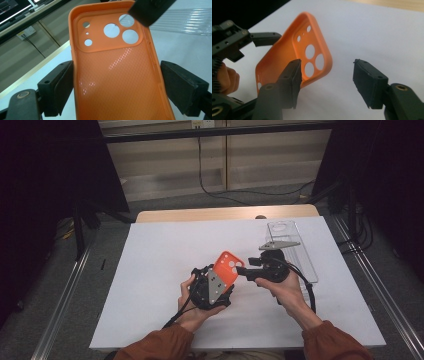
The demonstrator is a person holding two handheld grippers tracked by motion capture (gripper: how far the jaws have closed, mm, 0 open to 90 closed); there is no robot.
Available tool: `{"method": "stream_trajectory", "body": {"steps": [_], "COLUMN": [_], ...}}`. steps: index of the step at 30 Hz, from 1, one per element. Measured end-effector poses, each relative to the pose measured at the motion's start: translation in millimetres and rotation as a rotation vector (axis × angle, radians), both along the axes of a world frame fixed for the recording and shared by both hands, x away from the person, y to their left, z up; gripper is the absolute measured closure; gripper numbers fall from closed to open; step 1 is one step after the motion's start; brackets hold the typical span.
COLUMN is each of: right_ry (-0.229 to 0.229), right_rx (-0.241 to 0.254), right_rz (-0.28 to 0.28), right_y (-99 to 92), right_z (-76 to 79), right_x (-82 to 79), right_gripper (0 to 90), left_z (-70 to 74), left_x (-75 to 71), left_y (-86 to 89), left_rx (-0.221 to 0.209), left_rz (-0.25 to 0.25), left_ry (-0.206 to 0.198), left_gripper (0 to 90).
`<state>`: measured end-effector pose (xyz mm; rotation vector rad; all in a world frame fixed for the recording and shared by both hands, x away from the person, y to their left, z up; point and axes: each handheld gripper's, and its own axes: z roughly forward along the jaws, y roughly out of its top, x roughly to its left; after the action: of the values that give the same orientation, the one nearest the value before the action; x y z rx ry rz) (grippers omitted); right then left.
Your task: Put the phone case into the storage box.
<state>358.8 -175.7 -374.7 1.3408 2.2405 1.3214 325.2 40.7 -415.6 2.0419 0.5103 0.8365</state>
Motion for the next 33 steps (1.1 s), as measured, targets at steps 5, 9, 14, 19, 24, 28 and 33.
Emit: {"method": "stream_trajectory", "body": {"steps": [5,9,14,19,24,28,33], "right_ry": [0.029,0.060,0.094,0.095,0.139,0.177,0.182], "right_rx": [0.013,0.020,0.053,0.036,0.061,0.093,0.128], "right_rz": [0.008,0.007,0.017,0.007,-0.005,-0.028,-0.054], "right_y": [-0.8,-0.5,0.9,3.1,0.3,-4.6,-6.4], "right_z": [-0.6,-1.4,-3.0,-2.3,-3.2,-5.1,-2.5], "right_x": [3.8,5.2,6.2,3.5,6.1,7.7,6.5], "right_gripper": [49.3,55.4,64.6,68.3,70.2,72.9,75.8], "left_z": [-1.8,-1.9,-3.8,-4.7,-5.8,-6.4,-5.2], "left_x": [0.2,-0.1,0.4,0.7,0.9,1.2,0.3], "left_y": [-1.8,-2.4,-4.4,-5.0,-6.9,-10.3,-11.3], "left_rx": [0.008,0.011,0.018,0.025,0.037,0.045,0.049], "left_rz": [-0.004,-0.005,-0.005,-0.002,-0.006,-0.009,-0.003], "left_ry": [0.010,0.003,0.003,0.005,0.001,-0.006,-0.031], "left_gripper": [14.5,14.5,14.4,14.4,14.4,14.5,14.5]}}
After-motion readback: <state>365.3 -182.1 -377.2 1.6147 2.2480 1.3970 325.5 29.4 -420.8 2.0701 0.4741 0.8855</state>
